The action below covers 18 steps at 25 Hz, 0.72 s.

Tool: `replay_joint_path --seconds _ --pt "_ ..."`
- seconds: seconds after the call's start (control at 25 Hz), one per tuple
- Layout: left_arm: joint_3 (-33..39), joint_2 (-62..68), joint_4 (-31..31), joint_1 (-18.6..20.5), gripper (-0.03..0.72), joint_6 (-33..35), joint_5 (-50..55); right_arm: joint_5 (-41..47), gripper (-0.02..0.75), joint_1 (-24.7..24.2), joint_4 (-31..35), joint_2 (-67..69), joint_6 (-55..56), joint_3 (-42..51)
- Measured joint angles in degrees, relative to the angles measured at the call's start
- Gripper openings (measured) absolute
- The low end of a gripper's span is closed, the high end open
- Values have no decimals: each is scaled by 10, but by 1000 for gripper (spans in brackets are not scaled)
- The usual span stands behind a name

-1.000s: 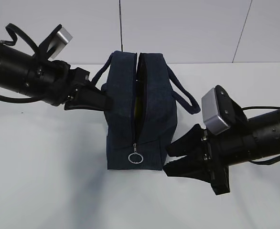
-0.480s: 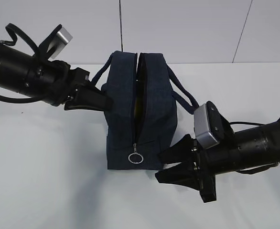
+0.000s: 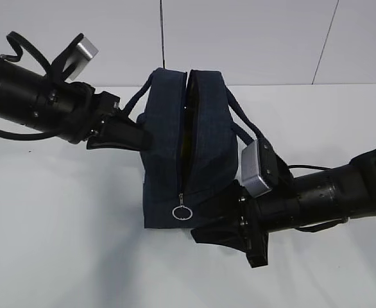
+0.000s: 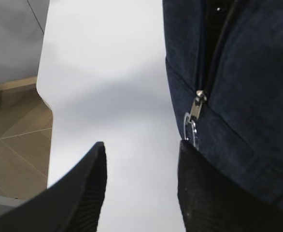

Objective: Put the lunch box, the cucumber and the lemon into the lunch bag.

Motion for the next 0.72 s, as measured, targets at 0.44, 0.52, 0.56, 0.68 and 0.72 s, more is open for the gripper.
replay_joint_path --seconds 0.44,0.52,0.56,0.68,0.72 --pt "0 0 1 0 -9 0 15 -33 361 7 36 27 -19 -13" --pt "0 0 2 0 -9 0 15 -36 361 7 36 28 -19 -19" --pt "0 0 2 0 -9 0 15 -36 361 7 37 31 -19 -23" --pt "0 0 3 0 -9 0 15 -37 361 7 37 43 -19 -32" --pt "0 0 3 0 -9 0 15 -37 361 7 37 48 -19 -35"
